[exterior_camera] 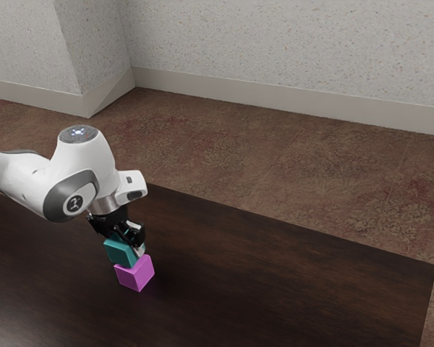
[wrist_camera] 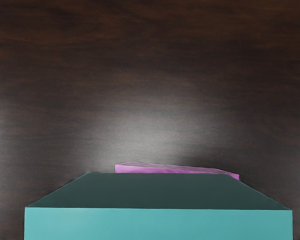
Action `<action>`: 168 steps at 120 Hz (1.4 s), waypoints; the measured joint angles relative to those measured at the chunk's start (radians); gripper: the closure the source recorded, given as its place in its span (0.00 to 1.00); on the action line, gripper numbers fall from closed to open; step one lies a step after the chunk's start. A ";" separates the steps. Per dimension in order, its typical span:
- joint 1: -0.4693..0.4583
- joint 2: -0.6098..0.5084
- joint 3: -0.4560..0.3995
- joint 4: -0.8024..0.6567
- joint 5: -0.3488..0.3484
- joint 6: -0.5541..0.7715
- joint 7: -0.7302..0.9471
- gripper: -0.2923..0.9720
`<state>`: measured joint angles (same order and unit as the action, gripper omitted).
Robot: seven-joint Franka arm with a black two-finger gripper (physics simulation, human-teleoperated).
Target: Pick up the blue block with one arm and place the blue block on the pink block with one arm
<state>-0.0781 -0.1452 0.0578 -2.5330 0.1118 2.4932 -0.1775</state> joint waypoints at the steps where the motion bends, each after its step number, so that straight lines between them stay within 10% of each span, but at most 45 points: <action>1: 0.000 0.000 0.000 0.000 0.000 0.000 0.000 0.54; 108: -0.060 -0.166 -0.032 0.113 0.025 -0.064 0.053 0.25; 129: -0.145 -0.090 -0.040 0.832 -0.089 -0.536 -0.298 0.24; 168: -0.120 -0.080 -0.053 0.827 -0.126 -0.977 -0.771 0.23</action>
<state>-0.1982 -0.2251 0.0047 -1.7058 -0.0143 1.5158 -0.9485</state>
